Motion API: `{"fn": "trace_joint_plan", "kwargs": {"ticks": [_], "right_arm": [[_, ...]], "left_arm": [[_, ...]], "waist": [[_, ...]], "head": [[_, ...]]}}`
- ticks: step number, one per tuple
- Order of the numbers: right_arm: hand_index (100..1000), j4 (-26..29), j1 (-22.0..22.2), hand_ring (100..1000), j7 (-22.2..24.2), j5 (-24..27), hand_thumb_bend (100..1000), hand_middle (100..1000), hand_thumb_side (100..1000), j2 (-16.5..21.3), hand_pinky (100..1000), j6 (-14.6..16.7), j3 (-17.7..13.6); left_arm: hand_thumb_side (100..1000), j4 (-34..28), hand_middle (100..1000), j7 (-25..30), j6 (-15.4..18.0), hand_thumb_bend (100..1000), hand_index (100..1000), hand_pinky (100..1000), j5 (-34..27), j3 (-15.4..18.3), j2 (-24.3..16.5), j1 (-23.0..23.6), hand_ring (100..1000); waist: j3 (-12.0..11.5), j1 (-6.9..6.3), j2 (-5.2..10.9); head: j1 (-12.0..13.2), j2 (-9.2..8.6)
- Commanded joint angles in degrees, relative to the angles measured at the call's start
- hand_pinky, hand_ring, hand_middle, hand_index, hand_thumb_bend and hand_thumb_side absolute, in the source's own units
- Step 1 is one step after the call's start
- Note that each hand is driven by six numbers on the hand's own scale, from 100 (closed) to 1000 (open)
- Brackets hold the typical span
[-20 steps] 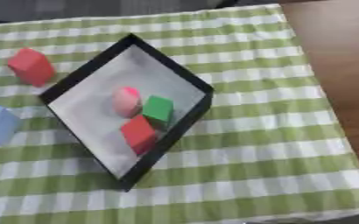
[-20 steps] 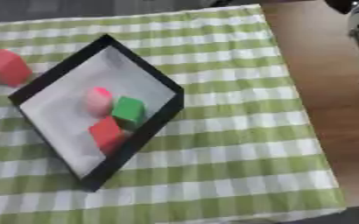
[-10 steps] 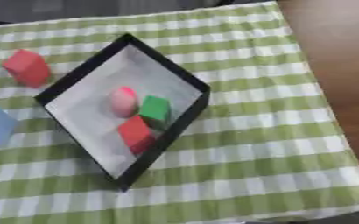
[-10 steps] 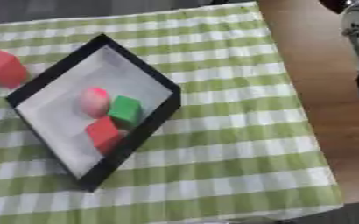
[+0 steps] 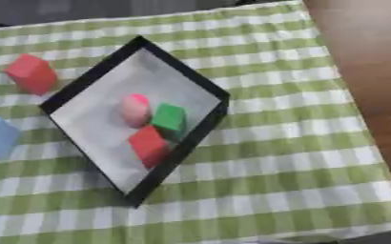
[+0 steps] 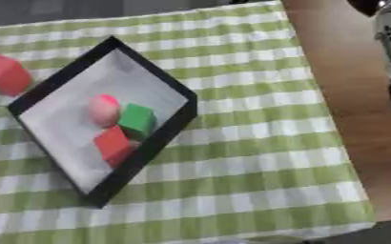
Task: Pick up objects on the table and place them in the box.
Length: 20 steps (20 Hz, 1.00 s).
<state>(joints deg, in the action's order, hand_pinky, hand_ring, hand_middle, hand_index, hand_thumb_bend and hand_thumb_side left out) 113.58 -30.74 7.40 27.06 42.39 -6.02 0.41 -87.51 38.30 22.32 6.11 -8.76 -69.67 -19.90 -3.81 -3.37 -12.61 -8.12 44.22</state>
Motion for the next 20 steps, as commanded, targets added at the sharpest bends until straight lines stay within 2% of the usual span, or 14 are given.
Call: {"fn": "trace_joint_plan", "kwargs": {"ticks": [1, 7, 20], "right_arm": [[781, 1.01, -0.86, 747, 0.1, 0.34, 275, 649, 218, 0.76, 873, -0.21, -0.55], [779, 1.01, -0.94, 744, 0.25, 0.26, 275, 645, 219, 0.56, 872, -0.57, -0.51], [777, 1.01, -0.92, 741, 0.08, 0.27, 273, 642, 224, -0.05, 873, -1.59, -0.51]], "left_arm": [[100, 2.21, 837, -1.05, 0.57, 655, 873, 857, 0.88, 0.46, -2.34, -1.65, 866], [100, 9.81, 803, -6.13, 1.89, 660, 851, 854, 1.87, -0.25, -0.12, -6.03, 851], [100, 19.74, 808, -7.31, 6.06, 770, 852, 853, 11.67, -2.38, 5.14, -15.2, 855]], "waist": [[0.08, -0.51, 2.0], [0.15, -0.4, 2.11], [0.3, -0.6, 1.94]], "head": [[0.54, -0.11], [1.76, -0.1], [5.94, -0.1]]}}
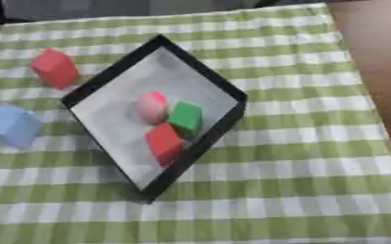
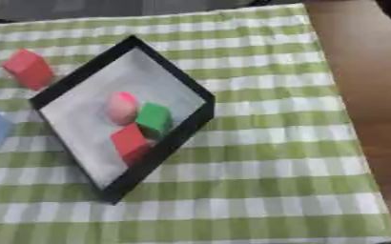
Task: Pick up objects on the table and place them in the box.
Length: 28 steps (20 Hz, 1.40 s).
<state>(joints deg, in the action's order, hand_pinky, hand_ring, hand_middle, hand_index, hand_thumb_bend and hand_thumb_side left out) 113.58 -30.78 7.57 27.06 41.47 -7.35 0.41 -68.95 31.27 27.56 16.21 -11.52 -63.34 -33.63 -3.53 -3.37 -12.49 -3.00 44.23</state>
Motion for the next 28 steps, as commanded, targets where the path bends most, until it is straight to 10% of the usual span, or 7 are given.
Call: {"fn": "trace_joint_plan", "kwargs": {"ticks": [1, 28], "right_arm": [[777, 1.01, -0.84, 741, -0.11, 0.27, 273, 641, 225, 0.84, 873, -0.31, -0.52], [773, 1.01, -0.13, 731, -0.8, 0.0, 274, 632, 232, 0.28, 871, -0.66, -0.93]], "left_arm": [[100, 1.71, 808, -0.39, 1.09, 772, 852, 853, 2.04, 0.36, -0.9, -1.9, 855], [233, 11.15, 806, 5.02, 7.93, 879, 851, 864, 7.12, -0.47, 6.06, -11.73, 850]], "waist": [[0.03, -0.61, 1.82], [-0.65, 0.93, 0.63]], "head": [[1.06, -0.11], [-1.12, -0.44]]}}
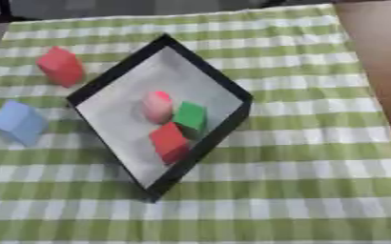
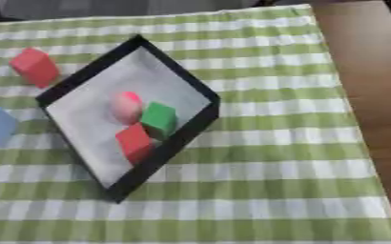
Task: Pick up objects on the table and place them in the box.
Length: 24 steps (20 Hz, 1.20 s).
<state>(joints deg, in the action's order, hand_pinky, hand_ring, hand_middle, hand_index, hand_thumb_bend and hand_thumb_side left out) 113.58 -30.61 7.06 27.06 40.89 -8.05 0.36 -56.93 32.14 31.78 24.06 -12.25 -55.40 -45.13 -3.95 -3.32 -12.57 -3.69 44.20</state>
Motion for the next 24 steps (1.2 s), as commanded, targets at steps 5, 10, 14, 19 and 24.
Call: {"fn": "trace_joint_plan", "kwargs": {"ticks": [5, 10, 14, 19, 24], "right_arm": [[773, 1.01, 0.61, 730, -0.31, -0.06, 272, 631, 235, 0.39, 871, 0.01, -0.95], [774, 1.01, 1.45, 732, 0.29, -0.17, 265, 633, 241, -0.19, 873, -0.35, -0.55], [775, 1.01, 2.45, 733, 0.64, -0.13, 257, 634, 246, -0.73, 875, -0.35, -0.64], [776, 1.01, 3.58, 734, 0.73, -0.09, 249, 635, 252, -1.42, 877, -0.6, -1.08], [777, 1.01, 3.79, 735, 1.0, -0.1, 243, 635, 257, -1.91, 879, -0.86, -1.28]], "left_arm": [[249, -3.17, 807, 6.26, 3.57, 845, 857, 865, -4.37, -0.99, -2.55, 1.86, 851], [255, -6.29, 805, 8.45, 2.54, 817, 858, 866, -8.23, -1.93, -3.39, 3.78, 850], [266, -7.58, 804, 9.56, 1.55, 799, 860, 868, -10.64, -1.95, -3.83, 4.8, 850], [281, -8.14, 808, 10.53, 1.23, 775, 863, 870, -12.79, -1.85, -4.0, 5.46, 850], [286, -8.66, 808, 10.91, 0.73, 774, 864, 870, -13.75, -1.89, -3.9, 5.53, 850]], "waist": [[-2.14, 1.57, 1.39], [-2.91, 2.06, 2.23], [-2.32, 2.4, 2.9], [-2.05, 2.72, 3.18], [-1.94, 2.71, 2.81]], "head": [[-1.03, -0.09], [-2.01, -0.08], [-3.1, -0.08], [-4.1, -0.08], [-6.02, -0.08]]}}
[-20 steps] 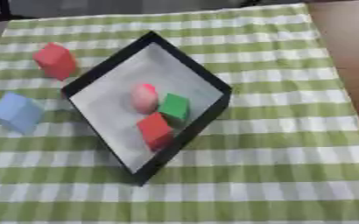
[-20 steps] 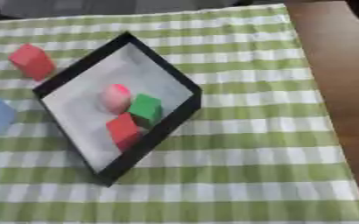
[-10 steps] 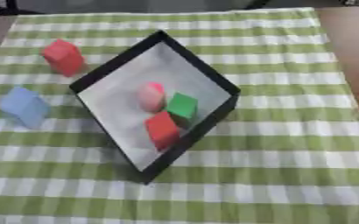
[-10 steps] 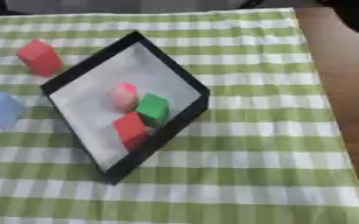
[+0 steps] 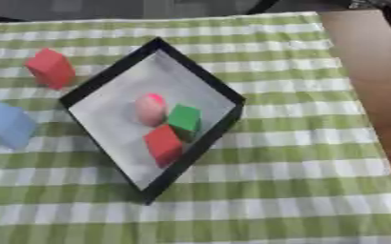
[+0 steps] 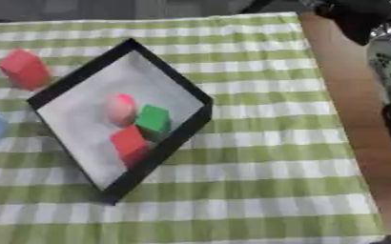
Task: Pick up objects on the table and place them in the box.
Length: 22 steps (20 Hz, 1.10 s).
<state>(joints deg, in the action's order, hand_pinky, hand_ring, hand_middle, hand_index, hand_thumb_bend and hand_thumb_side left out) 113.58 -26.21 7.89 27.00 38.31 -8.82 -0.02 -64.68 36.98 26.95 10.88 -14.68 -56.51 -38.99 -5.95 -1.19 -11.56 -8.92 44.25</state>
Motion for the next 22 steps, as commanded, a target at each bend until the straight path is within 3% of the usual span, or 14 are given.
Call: {"fn": "trace_joint_plan", "kwargs": {"ticks": [1, 7, 16, 22], "right_arm": [[778, 1.01, -0.6, 735, 0.2, -0.04, 242, 636, 257, 0.59, 879, -0.17, -0.94], [778, 1.01, -0.35, 736, 0.32, -0.04, 237, 637, 261, 0.31, 880, -0.67, -1.07], [778, 1.01, -0.31, 737, 0.46, 0.24, 233, 638, 261, 0.08, 881, -1.04, -0.97], [779, 1.01, -0.14, 738, 0.47, 0.43, 232, 638, 263, -0.07, 881, -1.22, -0.95]], "left_arm": [[288, -0.98, 808, 6.26, 5.55, 774, 864, 870, -0.72, 0.44, -2.68, -0.64, 850], [293, -0.75, 807, 7.15, 5.28, 781, 863, 870, -0.53, -0.03, -2.06, -1.17, 850], [311, -0.02, 810, 9.77, 5.72, 797, 861, 872, 0.72, -2.3, -0.16, -2.99, 849], [268, 1.53, 809, 11.5, 6.93, 772, 857, 872, 2.41, -3.42, 1.41, -4.32, 852]], "waist": [[0.06, 0.54, 1.72], [-0.03, 0.2, 1.67], [0.2, 0.03, 2.12], [0.4, 0.05, 2.53]], "head": [[-0.89, -0.13], [-0.63, -0.13], [2.98, -0.13], [3.65, -0.13]]}}
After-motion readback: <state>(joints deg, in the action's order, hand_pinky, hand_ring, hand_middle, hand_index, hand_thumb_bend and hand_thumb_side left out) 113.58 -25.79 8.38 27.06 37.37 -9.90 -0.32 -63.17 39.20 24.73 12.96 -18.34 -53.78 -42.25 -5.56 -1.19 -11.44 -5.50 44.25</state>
